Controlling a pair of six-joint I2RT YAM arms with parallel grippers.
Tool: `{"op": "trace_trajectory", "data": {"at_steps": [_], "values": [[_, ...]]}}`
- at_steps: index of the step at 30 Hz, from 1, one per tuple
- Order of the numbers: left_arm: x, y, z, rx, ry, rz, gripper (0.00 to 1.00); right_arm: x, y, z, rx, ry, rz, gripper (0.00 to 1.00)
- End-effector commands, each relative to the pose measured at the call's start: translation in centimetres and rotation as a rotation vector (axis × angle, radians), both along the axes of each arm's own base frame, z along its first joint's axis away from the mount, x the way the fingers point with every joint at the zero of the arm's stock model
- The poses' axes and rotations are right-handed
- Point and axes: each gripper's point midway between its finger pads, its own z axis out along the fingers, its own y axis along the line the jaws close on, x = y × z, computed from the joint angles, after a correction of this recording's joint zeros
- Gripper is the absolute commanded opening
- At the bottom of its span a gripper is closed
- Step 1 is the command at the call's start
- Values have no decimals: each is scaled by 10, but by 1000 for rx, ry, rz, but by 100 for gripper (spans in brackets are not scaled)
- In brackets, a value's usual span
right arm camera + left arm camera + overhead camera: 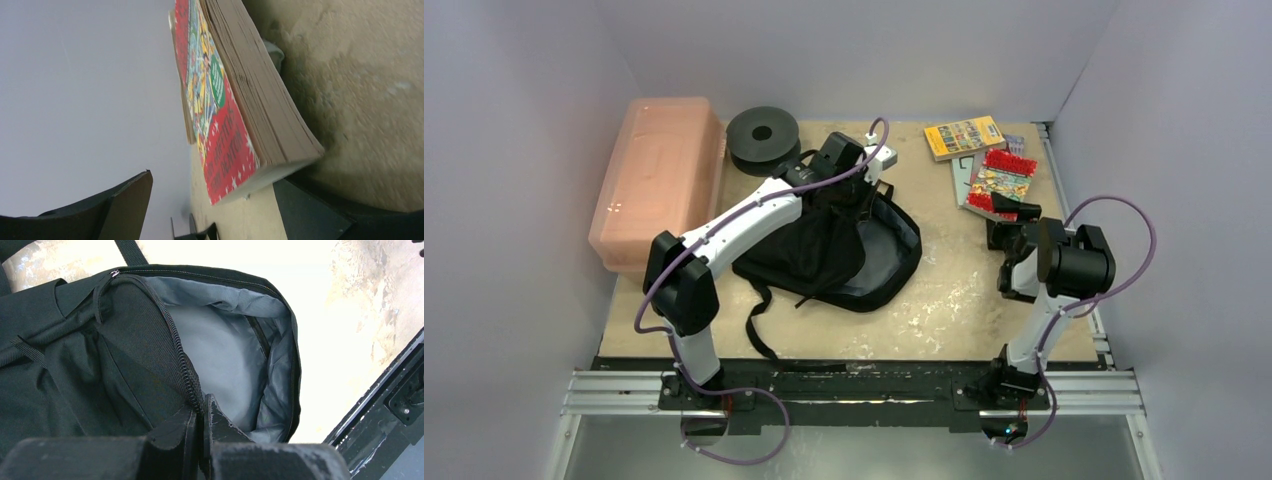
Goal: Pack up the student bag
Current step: Pick up the book from the center of the board.
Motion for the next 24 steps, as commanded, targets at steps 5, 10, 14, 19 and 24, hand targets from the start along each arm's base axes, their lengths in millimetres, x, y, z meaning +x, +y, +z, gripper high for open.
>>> {"op": "trace_trajectory", "data": {"at_steps": [5, 10, 14, 19, 24], "values": [[-1, -10, 36, -89, -84, -37, 0, 16, -16, -12, 92, -45, -84, 91], [-2, -11, 36, -92, -82, -44, 0, 21, -17, -21, 119, -9, -86, 90], [-3, -12, 34, -93, -79, -47, 0, 19, -21, -23, 125, -3, -107, 77], [-3, -11, 36, -94, -83, -47, 0, 14, -18, -31, 151, 47, -97, 58], [-5, -12, 36, -91, -84, -53, 0, 6, -27, -23, 115, 65, -109, 51]]}}
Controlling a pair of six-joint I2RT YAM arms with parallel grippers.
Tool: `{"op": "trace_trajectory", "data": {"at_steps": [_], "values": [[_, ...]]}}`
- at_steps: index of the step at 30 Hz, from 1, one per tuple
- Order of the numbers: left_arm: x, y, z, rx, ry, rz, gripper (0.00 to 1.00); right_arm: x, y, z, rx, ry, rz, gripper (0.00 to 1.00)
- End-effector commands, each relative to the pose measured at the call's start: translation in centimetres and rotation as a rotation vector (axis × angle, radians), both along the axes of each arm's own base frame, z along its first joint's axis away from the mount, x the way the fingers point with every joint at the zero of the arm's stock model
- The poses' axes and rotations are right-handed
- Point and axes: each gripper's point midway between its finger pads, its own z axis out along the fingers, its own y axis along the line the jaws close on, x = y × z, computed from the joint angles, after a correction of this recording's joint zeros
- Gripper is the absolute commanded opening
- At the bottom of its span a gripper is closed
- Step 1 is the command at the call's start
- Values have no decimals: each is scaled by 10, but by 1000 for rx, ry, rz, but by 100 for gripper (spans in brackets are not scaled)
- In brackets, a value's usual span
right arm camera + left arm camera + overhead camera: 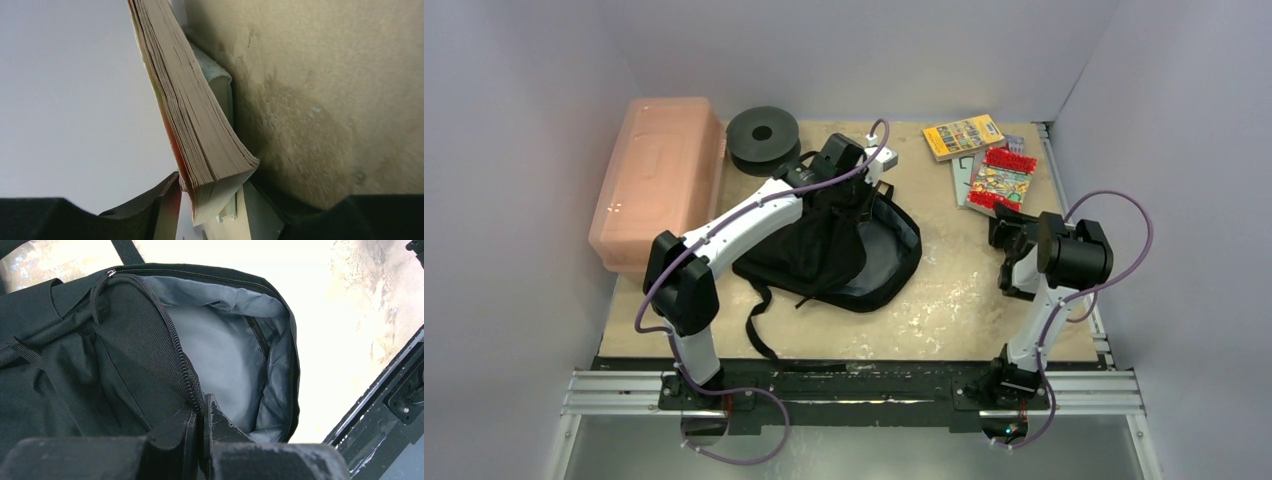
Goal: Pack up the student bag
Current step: Pick up the book from the center of the board.
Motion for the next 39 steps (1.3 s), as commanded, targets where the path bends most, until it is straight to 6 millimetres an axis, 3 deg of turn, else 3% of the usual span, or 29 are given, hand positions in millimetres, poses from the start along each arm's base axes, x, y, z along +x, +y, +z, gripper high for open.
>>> {"op": "trace_trajectory", "data": {"at_steps": [1, 10, 14, 19, 24, 28, 31, 33, 35, 39], "values": [[-5, -11, 39, -88, -88, -47, 0, -10, -15, 5, -41, 43, -31, 46], [-5, -12, 36, -86, -81, -50, 0, -20, -38, 39, -126, -64, -19, 1], [-4, -12, 35, -82, -81, -48, 0, -17, -32, 54, -253, -83, 99, 0], [-2, -9, 34, -74, -90, -35, 0, -13, -14, 97, -482, -168, 273, 0], [3, -5, 34, -62, -97, 21, 0, -21, -4, 139, -673, -84, 324, 0], [8, -1, 34, -63, -100, 82, 0, -37, 12, 188, -852, -27, 317, 0], [9, 1, 38, -83, -102, 116, 0, -53, 28, 204, -911, 39, 357, 0], [12, 5, 42, -82, -111, 151, 0, -62, 50, 224, -948, 41, 421, 0], [14, 10, 42, -71, -120, 185, 0, -74, 74, 230, -986, 81, 522, 0], [20, 17, 47, -77, -145, 225, 0, -109, 96, 229, -1032, 232, 729, 0]]}}
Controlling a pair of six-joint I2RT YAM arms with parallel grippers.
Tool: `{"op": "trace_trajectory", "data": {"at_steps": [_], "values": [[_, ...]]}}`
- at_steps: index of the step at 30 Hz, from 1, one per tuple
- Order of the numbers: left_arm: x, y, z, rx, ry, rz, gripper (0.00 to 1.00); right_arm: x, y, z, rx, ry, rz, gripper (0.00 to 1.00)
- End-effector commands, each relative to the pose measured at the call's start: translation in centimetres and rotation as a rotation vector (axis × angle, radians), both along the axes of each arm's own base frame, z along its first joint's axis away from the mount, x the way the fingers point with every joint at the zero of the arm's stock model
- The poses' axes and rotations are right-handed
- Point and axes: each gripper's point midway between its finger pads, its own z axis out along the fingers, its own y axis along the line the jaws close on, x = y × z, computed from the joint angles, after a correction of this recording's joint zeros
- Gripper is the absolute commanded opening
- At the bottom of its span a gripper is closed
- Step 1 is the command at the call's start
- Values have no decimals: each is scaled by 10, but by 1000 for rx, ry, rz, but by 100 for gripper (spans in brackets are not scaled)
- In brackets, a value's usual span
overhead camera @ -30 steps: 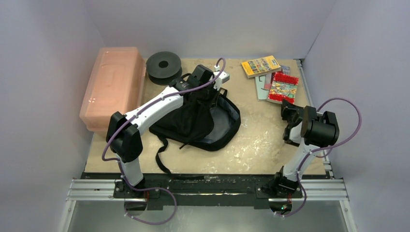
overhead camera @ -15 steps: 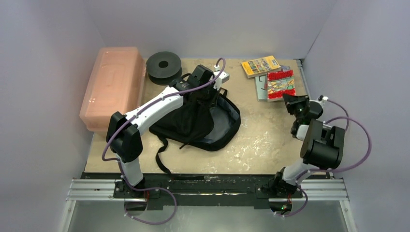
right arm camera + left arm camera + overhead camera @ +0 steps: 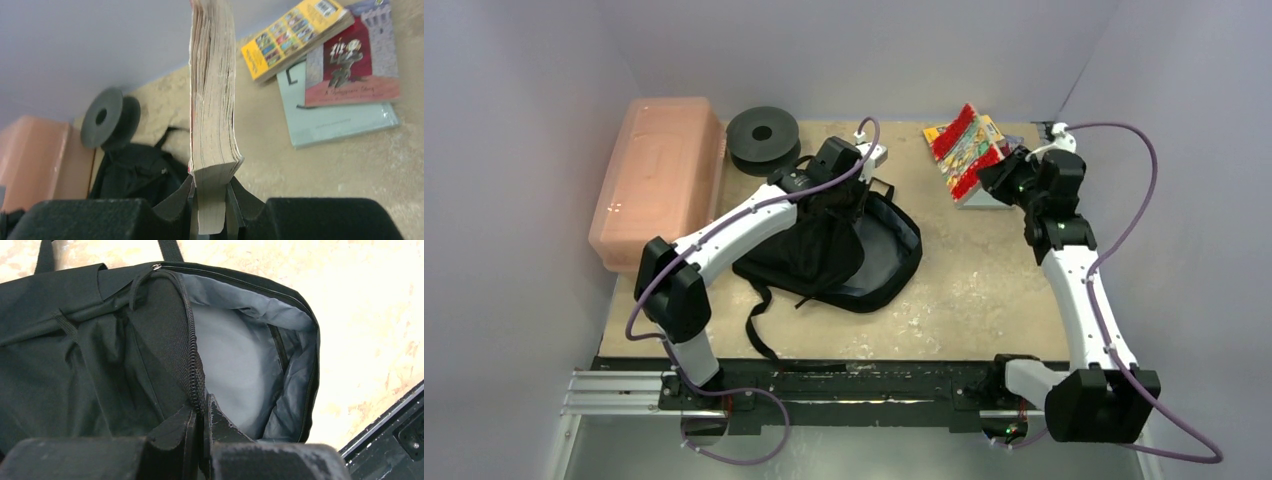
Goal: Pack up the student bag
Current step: Pick up the book from the center of the board, then place the book in the student bag.
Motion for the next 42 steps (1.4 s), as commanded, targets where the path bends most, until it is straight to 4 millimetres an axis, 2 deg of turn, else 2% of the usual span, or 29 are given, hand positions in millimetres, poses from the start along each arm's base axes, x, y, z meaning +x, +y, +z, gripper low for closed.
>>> {"op": "trace_trajectory", "data": {"at_steps": [1, 4, 8, 11, 15, 17, 20, 22, 24, 28, 29, 35, 40, 42], "values": [[14, 3, 43, -91, -120, 75, 0, -54, 13, -9, -156, 245, 125, 0], [14, 5, 47, -89, -138, 72, 0, -89, 20, -6, -183, 332, 205, 0], [15, 7, 52, -76, -167, 49, 0, -130, 47, -17, -134, 457, 416, 0], [18, 13, 55, -47, -198, 47, 0, -143, 70, 5, -42, 369, 503, 0], [18, 13, 57, -38, -214, 26, 0, -145, 94, 21, 67, 305, 626, 0], [17, 13, 57, -38, -214, 25, 0, -141, 99, 19, 114, 300, 641, 0], [17, 14, 58, -39, -221, 26, 0, -133, 91, 5, 71, 333, 603, 0], [17, 15, 59, -36, -226, 32, 0, -131, 94, 1, 84, 341, 626, 0], [17, 16, 62, -42, -228, 34, 0, -132, 104, -12, 142, 365, 670, 0], [14, 14, 71, -68, -237, 20, 0, -142, 139, -54, 221, 461, 792, 0], [13, 14, 74, -70, -242, 17, 0, -140, 147, -58, 256, 448, 813, 0], [7, 14, 89, -92, -263, -11, 0, -117, 171, -65, 515, 368, 856, 0], [1, 14, 104, -115, -286, -40, 0, -96, 175, -79, 553, 381, 857, 0], [0, 17, 109, -116, -302, -38, 0, -91, 180, -76, 591, 367, 878, 0]]}}
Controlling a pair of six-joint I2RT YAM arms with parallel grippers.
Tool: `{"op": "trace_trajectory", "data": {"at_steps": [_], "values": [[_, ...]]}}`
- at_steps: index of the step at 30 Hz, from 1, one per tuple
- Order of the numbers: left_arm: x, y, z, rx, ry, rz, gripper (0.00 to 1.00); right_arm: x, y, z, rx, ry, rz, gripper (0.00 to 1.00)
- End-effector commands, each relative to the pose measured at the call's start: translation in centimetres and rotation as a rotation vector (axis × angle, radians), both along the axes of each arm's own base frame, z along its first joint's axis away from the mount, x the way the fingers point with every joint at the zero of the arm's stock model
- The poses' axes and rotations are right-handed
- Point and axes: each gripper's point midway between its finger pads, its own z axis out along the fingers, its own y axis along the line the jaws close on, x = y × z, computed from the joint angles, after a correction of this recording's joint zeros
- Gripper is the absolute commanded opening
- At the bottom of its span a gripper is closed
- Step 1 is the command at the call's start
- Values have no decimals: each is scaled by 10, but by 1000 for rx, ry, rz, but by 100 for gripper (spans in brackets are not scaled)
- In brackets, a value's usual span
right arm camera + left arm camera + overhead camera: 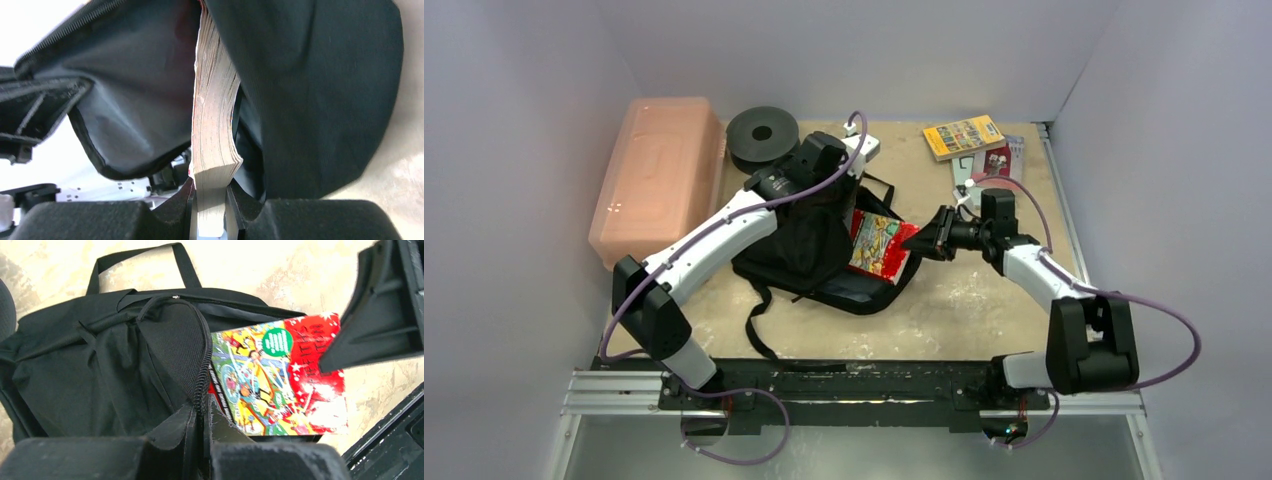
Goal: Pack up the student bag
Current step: Place the book in the student bag.
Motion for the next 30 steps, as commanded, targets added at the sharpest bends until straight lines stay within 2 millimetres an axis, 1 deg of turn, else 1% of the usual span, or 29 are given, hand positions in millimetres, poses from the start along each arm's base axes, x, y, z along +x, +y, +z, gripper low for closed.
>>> {"op": "trace_trajectory", "data": {"at_steps": [1, 4, 9, 13, 17, 18, 20, 22, 24, 26, 28, 30], "values": [[4, -1, 70, -113, -173, -29, 0, 21, 16, 50, 179, -168, 63, 0], [4, 1, 77, -112, -191, -29, 0, 25, 24, 53, 220, -167, 69, 0], [2, 0, 82, -132, -191, -32, 0, 42, 41, 42, 243, -136, 47, 0], [1, -3, 83, -145, -184, -33, 0, 56, 68, 33, 275, -109, 51, 0], [0, -11, 80, -176, -151, -47, 0, 76, 99, 23, 299, -127, 52, 0], [-1, -13, 78, -178, -141, -53, 0, 82, 105, 22, 317, -138, 47, 0], [-2, -15, 73, -176, -125, -64, 0, 94, 115, 26, 377, -178, 29, 0], [-4, -15, 69, -167, -115, -73, 0, 102, 127, 24, 403, -196, 52, 0], [-7, -14, 65, -162, -113, -85, 0, 112, 133, 12, 373, -212, 29, 0], [-9, -14, 63, -159, -114, -97, 0, 123, 138, 0, 296, -224, 20, 0], [-9, -14, 60, -157, -111, -102, 0, 130, 140, -14, 221, -208, 19, 0], [-9, -16, 56, -157, -103, -108, 0, 135, 142, -17, 178, -216, 18, 0]]}}
